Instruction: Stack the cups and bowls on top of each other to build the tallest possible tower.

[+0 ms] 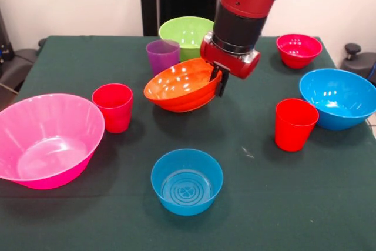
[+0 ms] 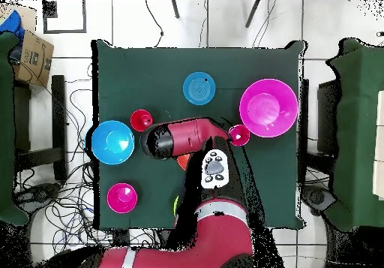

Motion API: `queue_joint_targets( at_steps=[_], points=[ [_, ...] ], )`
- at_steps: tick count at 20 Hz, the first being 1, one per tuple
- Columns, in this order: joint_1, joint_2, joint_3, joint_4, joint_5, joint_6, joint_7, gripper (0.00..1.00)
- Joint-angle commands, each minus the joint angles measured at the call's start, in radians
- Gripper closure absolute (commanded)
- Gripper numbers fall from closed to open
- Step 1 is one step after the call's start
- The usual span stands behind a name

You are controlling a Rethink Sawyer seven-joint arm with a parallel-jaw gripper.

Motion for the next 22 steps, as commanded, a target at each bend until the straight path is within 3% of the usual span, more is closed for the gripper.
queue_joint_targets(
  at_steps=[1, 8, 22],
  points=[
    [-0.011, 0.021, 0.106, -0.090, -0.056, 0.123, -0.197, 1.00],
    [0.011, 0.046, 0.100, -0.140, -0.051, 0.154, -0.167, 1.00],
    [0.074, 0.161, 0.051, -0.347, -0.049, 0.265, -0.111, 1.00]
  ],
)
